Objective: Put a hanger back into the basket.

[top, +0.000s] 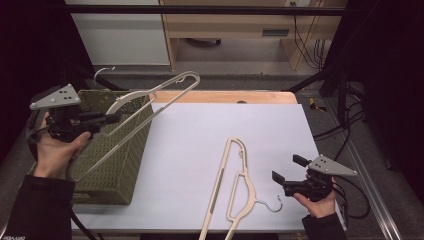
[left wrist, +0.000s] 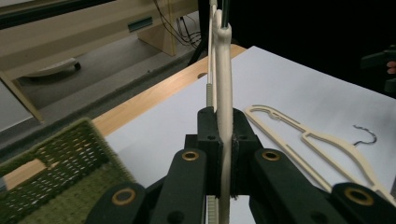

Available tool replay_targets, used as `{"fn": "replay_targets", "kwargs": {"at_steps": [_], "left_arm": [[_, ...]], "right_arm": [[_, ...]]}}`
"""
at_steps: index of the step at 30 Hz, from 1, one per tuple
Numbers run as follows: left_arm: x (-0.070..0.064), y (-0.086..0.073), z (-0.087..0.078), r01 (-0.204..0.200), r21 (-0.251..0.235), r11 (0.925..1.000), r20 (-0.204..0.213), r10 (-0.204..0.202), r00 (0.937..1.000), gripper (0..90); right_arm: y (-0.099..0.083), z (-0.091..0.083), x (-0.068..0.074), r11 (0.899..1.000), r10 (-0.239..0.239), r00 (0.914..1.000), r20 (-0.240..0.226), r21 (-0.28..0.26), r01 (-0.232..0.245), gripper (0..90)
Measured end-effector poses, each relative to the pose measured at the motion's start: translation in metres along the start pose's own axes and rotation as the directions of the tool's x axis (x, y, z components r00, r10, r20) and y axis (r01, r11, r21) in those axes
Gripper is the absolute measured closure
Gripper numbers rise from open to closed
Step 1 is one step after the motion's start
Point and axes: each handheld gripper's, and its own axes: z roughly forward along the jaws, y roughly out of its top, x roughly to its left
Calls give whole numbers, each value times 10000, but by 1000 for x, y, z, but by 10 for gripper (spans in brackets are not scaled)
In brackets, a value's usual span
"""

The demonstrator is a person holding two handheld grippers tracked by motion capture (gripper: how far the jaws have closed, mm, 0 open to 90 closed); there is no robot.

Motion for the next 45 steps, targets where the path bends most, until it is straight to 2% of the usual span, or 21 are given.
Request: {"fn": "replay_targets", "kwargs": {"at_steps": [2,3,6,7,8,10,11,14,17,20,24,30,36,40,41,45], "left_arm": [[16,-5,-8,75,22,10000,-321,-74,9995,858],[16,-5,-8,75,22,10000,-321,-74,9995,858],[32,-13,-14,161,141,9998,-723,-150,9973,858],[41,-19,-18,271,229,9994,-914,-249,9955,858],[41,-19,-18,271,229,9994,-914,-249,9955,858],[54,-29,-23,416,327,9986,-1185,-374,9922,858],[54,-29,-23,416,327,9986,-1185,-374,9922,858],[67,-38,-26,467,457,9979,-1542,-392,9873,858],[77,-47,-27,667,411,9969,-1580,-595,9856,858],[85,-54,-28,719,517,9961,-1697,-622,9835,858],[96,-67,-27,1026,549,9932,-1938,-902,9769,858],[105,-84,-23,1380,951,9859,-2084,-1158,9712,858],[108,-96,-19,1659,1098,9800,-1917,-1429,9710,858],[109,-105,-15,1956,1135,9741,-1948,-1712,9658,858],[110,-109,-14,2110,1162,9705,-1922,-1865,9635,857],[112,-123,-11,2350,1418,9616,-2015,-2044,9579,857]], "right_arm": [[0,1,1,10000,59,10000,57,-11,-59,56],[0,1,1,10000,59,10000,57,-11,-59,56],[0,1,0,10000,-14,10000,21,2,14,56],[0,0,0,10000,-12,10000,17,3,12,56],[0,0,0,10000,-12,10000,15,-8,12,56],[0,0,0,10000,-8,10000,4,-14,8,56],[0,0,0,10000,-8,10000,4,-14,8,56],[0,1,1,10000,48,10000,43,-20,-48,56],[0,2,1,10000,48,10000,43,-28,-48,56],[-1,2,0,10000,46,10000,66,1,-46,56],[-1,2,1,10000,35,10000,52,16,-35,56],[-1,2,0,10000,9,10000,66,11,-9,56],[-1,2,0,10000,23,10000,47,35,-23,55],[-1,2,1,10000,57,10000,2,29,-57,56],[-1,2,1,10000,57,10000,-8,28,-57,56],[-1,3,1,10000,59,10000,19,62,-59,57]]}}
